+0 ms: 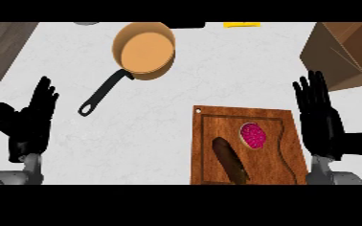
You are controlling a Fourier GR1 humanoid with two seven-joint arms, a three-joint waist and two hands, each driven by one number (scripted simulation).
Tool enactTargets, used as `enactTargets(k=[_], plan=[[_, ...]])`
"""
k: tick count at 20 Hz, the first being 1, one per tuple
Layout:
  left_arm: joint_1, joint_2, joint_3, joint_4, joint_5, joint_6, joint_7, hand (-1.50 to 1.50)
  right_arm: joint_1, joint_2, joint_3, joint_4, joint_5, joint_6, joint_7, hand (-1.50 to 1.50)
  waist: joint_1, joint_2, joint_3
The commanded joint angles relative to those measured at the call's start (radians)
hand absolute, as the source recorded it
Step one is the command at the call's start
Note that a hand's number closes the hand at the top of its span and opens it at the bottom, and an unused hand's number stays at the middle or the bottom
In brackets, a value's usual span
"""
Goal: Pick the sweet potato from the cutting board and place it in the cardboard box
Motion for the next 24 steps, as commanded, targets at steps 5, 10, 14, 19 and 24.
enactTargets(k=[5,10,14,19,24], plan=[[-0.039,-0.002,-0.039,-0.068,0.054,-0.118,-0.009,0.00,-0.123,-0.274,0.314,-0.156,0.333,0.182,0.125,-1.50,0.049,0.000,-0.021],[0.033,0.004,0.004,-0.083,0.158,-0.215,-0.034,0.00,-0.186,-0.350,0.303,-0.356,0.576,0.080,-0.021,-1.50,0.013,0.004,-0.012],[0.040,0.027,0.042,-0.068,0.177,-0.252,-0.051,0.00,-0.092,-0.422,0.421,-0.509,0.692,0.141,-0.103,-1.50,-0.007,0.010,-0.009],[0.016,0.025,0.043,-0.069,0.188,-0.251,-0.014,0.00,-0.151,-0.570,0.533,-0.607,0.917,0.276,0.192,-1.50,-0.015,0.009,-0.015],[0.054,0.039,0.047,-0.089,0.195,-0.277,-0.020,0.00,-0.225,-0.690,0.586,-0.676,1.095,0.461,0.437,-1.50,0.002,0.006,-0.017]])
